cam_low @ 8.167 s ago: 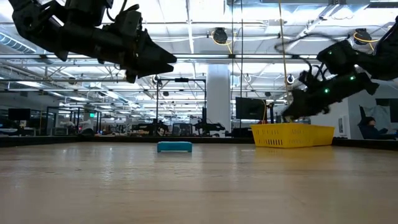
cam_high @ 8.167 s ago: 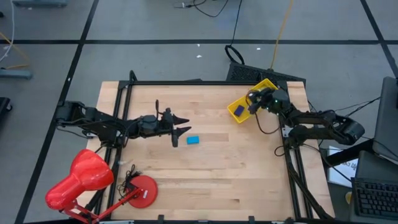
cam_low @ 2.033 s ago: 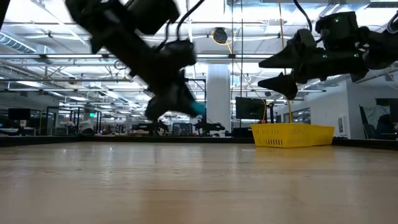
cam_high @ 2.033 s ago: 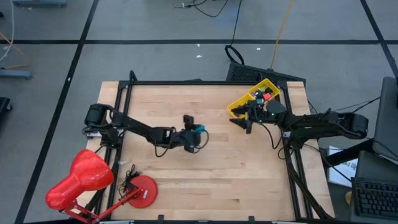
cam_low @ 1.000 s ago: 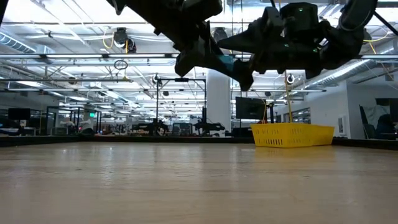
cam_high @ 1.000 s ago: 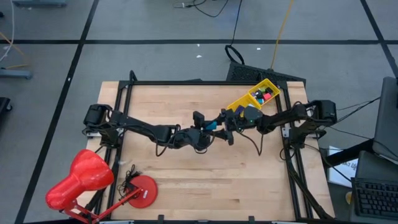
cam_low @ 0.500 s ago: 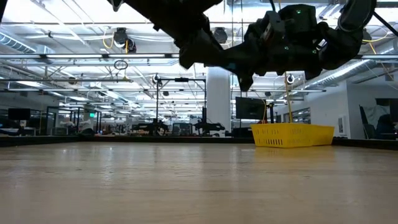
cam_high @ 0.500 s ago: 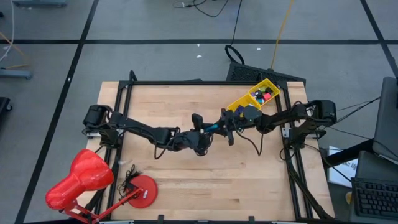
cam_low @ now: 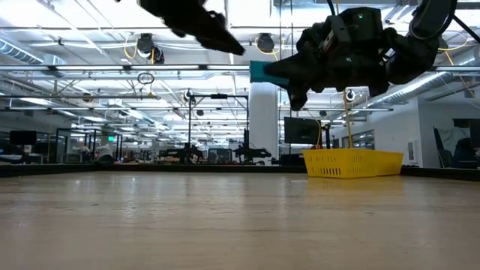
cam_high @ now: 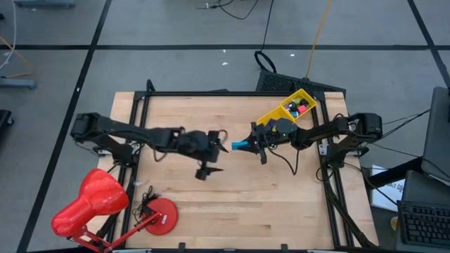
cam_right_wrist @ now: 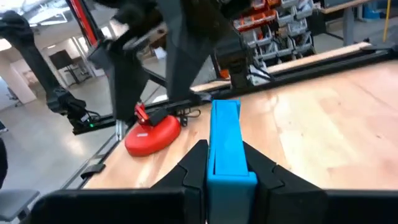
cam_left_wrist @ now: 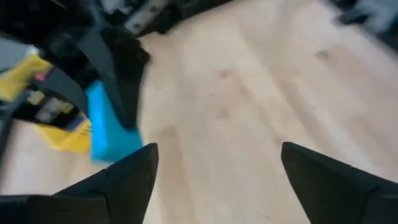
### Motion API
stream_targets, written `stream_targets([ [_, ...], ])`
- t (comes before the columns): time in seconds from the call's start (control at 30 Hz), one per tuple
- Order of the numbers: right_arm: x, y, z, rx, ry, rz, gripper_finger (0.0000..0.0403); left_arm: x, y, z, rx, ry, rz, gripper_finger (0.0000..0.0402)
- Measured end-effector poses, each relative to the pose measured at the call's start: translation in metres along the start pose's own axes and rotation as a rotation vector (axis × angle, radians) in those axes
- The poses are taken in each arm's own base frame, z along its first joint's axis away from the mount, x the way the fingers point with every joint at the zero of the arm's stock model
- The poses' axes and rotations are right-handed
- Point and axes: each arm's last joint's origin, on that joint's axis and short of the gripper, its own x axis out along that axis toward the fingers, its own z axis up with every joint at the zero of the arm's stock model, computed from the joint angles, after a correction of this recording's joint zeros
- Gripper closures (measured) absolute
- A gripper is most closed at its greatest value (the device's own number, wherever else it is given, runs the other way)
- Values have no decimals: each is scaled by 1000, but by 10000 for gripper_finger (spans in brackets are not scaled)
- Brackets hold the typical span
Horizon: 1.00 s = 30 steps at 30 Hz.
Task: Pick & Place Office items
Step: Put the light blue digital clock into the bottom yellow basket
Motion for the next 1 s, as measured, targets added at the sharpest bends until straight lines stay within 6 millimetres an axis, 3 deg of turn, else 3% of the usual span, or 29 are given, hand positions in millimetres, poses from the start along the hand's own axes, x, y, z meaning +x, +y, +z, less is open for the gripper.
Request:
stream_targets([
  [0.23,-8,-1,8,-15,9,-30,361,-31,2,-47,-78,-155,63,44],
  [0.43,-22,-1,19,-57,42,-78,361,-62,-11,-95,-214,-196,181,50],
  [0.67,-48,6,25,-101,27,-177,361,-100,-31,-140,-290,-363,269,60],
  [1.0,-93,16,33,-141,63,-413,361,-127,-48,-179,-349,-526,312,54],
])
